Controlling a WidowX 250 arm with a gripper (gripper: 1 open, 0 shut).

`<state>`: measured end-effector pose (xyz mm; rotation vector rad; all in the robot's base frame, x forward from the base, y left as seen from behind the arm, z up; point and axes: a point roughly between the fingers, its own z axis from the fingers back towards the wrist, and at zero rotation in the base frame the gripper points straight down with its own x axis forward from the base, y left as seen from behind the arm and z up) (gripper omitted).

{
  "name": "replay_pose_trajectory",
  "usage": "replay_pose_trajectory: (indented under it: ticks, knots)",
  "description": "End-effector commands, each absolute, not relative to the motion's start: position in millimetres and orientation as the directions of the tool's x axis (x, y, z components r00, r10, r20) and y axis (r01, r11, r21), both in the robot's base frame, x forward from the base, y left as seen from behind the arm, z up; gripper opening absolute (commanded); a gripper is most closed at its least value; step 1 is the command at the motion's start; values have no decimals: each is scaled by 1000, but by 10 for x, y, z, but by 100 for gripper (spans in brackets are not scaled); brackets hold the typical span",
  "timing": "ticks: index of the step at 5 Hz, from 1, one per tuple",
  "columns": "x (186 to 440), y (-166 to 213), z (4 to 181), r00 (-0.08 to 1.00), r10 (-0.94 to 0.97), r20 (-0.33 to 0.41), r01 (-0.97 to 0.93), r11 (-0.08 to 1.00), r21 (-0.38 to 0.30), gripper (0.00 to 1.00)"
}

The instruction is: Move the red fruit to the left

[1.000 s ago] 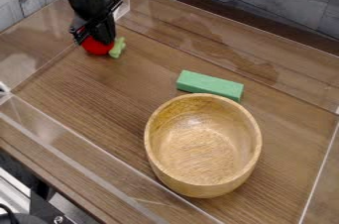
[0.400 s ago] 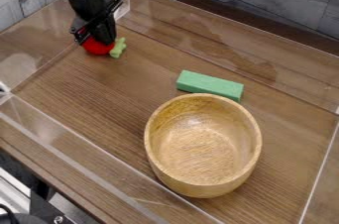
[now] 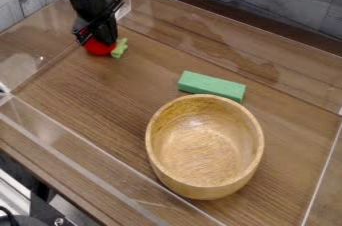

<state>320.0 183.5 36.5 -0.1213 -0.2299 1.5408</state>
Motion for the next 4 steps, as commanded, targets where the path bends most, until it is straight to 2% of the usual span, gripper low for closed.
replay_pose_trajectory:
  ticks: [1,2,4]
  knots:
    - [3221,1926,425,-2,996,91,-971,20,-238,0]
    - [3221,1930,446,-3,996,93,-973,18,-230,100]
    - [3234,1915,515,2,995,96,-976,23,-217,100]
